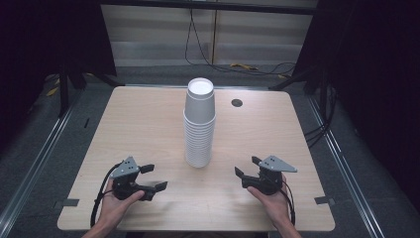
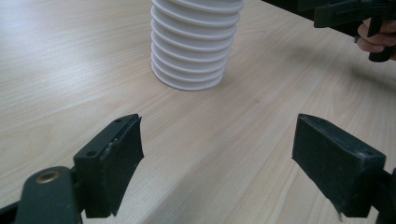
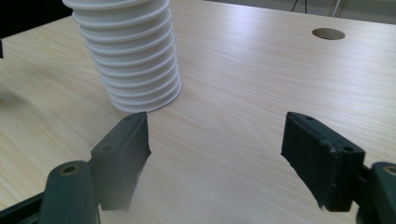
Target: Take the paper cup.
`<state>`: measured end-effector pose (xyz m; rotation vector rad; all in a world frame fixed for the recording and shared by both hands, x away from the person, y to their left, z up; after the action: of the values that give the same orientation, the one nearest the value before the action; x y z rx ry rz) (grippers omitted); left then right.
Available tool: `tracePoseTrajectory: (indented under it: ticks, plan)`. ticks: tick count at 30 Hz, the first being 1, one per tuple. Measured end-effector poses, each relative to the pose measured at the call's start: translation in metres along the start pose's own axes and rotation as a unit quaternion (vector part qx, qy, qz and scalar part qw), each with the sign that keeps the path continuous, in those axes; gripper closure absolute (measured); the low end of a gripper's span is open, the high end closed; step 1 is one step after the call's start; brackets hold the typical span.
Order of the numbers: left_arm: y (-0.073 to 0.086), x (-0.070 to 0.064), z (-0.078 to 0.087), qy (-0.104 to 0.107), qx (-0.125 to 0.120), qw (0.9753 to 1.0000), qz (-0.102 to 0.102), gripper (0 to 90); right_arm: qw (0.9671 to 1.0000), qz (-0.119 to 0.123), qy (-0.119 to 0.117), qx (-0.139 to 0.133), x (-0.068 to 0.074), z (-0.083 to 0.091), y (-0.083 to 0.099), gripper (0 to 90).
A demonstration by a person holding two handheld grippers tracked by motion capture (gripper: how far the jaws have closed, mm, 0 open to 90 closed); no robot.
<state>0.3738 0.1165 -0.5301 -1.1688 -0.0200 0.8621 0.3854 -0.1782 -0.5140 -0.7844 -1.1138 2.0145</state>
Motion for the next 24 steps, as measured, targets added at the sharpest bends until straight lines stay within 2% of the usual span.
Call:
tracePoseTrajectory:
  ticks: [3,4,6,9,15,16,19,22,24]
  plan:
    - [0.001,0.000,-0.001,0.000,0.002,1.0000,-0.003,15.9,1.0000,-0.003,-0.004,-0.003,0.000,0.000,-0.001,20.9]
    - [0.001,0.000,-0.001,0.001,0.003,1.0000,-0.004,15.9,0.9994,-0.029,-0.018,-0.006,0.003,0.001,-0.003,18.1]
    - [0.001,-0.001,-0.002,0.002,0.006,1.0000,-0.005,16.1,0.9984,-0.042,-0.037,-0.011,0.007,0.003,-0.007,17.4]
    - [0.000,0.000,-0.003,0.003,0.006,1.0000,-0.003,16.2,0.9987,-0.034,-0.035,-0.013,0.008,0.005,-0.011,17.4]
    - [0.002,0.000,-0.005,0.006,0.013,0.9999,0.001,16.3,0.9980,-0.038,-0.048,-0.017,0.010,0.004,-0.020,17.9]
    - [0.002,0.001,-0.007,0.008,0.015,0.9998,0.006,16.3,0.9978,-0.036,-0.048,-0.027,0.009,0.004,-0.031,17.9]
    - [0.003,0.001,-0.009,0.012,0.021,0.9996,0.011,16.3,0.9974,-0.032,-0.054,-0.036,0.010,0.002,-0.043,17.9]
    - [0.003,0.001,-0.009,0.011,0.021,0.9997,0.004,16.2,0.9974,-0.020,-0.058,-0.038,0.014,-0.002,-0.050,17.9]
    - [0.003,-0.001,-0.007,0.017,0.021,0.9996,-0.007,15.9,0.9972,-0.014,-0.062,-0.038,0.018,-0.005,-0.051,17.8]
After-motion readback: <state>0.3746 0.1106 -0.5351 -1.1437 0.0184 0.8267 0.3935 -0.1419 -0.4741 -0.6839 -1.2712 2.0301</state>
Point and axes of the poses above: each handheld gripper's, and its own axes: z roughly backward along the jaws, y roughly out of its underside, x roughly to its left, the point moved 10 cm from there along -z, roughly forward along the jaws, and after that the axes turned 14 degrees about z, right-handed, at the moved point
